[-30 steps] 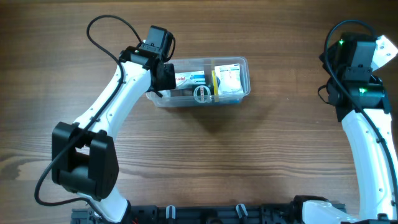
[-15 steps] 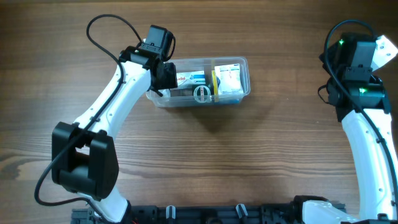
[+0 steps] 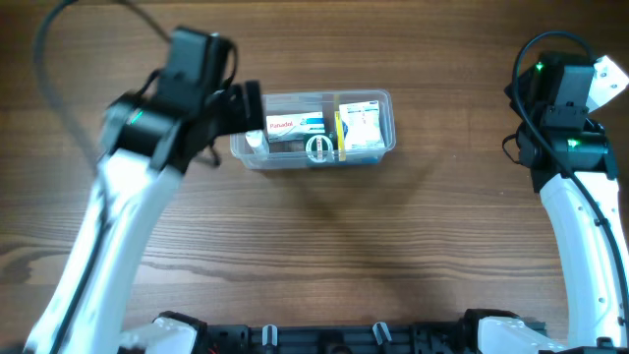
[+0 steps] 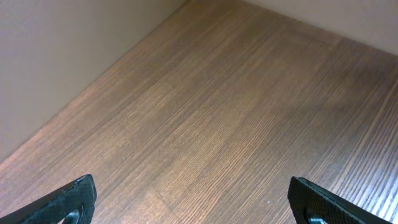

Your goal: Pack container

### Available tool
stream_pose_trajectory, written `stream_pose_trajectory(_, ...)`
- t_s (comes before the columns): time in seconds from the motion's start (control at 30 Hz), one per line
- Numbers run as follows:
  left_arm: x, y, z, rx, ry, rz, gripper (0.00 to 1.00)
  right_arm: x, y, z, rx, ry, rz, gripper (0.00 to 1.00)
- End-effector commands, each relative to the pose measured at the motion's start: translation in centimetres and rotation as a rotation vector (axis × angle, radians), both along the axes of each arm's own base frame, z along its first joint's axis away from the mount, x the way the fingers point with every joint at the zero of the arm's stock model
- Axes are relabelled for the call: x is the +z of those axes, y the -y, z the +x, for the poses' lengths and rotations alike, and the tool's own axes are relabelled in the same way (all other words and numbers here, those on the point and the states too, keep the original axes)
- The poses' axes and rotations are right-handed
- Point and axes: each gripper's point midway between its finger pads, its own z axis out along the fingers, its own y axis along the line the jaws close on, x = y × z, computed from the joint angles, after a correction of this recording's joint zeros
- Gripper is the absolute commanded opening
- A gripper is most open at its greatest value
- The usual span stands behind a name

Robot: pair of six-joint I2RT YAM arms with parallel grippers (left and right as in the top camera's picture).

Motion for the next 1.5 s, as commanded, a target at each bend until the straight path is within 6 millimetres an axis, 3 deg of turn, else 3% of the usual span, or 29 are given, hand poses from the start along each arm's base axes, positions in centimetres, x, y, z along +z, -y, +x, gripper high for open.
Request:
stream_pose_trajectory(0.0,3.8,-2.1,-4.4,0.013,0.065,0.005,1.0,-0.3,0.1,0.1,-0.011,-0.004,0.0,1.0)
stream_pose_trajectory(0.13,5.4,-3.5,-8.6,0.021,0.085,-0.008,1.0,-0.3,0.1,0.1,-0.011,-0.004,0.0,1.0)
stream_pose_trajectory(0.27,7.0,-4.5,-11.5,0.022,0.141,-0.028,1.0,-0.3,0.1,0.1,-0.011,-0.004,0.0,1.0)
stream_pose_trajectory(0.53,6.8,-5.9,-16.4,0.016,0.111,-0.026,1.0,-0.3,0.1,0.1,-0.011,-0.004,0.0,1.0)
stream_pose_trajectory(0.7,7.1,-6.1,-16.9,0.016,0.134,-0.034,1.0,-0.3,0.1,0.1,-0.011,-0.004,0.0,1.0)
stream_pose_trajectory(0.9,8.6,-6.6,-15.6,0.066,0.241,-0.056,1.0,-0.3,0.1,0.1,-0.011,-0.004,0.0,1.0)
stream_pose_trajectory(1.07,10.4,-8.0,-14.9,0.15,0.424,-0.111,1.0,-0.3,0.1,0.1,-0.011,-0.004,0.0,1.0)
stream_pose_trajectory(1.47,11.1,-10.1,-15.2,0.241,0.833,-0.177,1.0,-0.3,0.1,0.1,-0.011,-0.004,0.0,1.0)
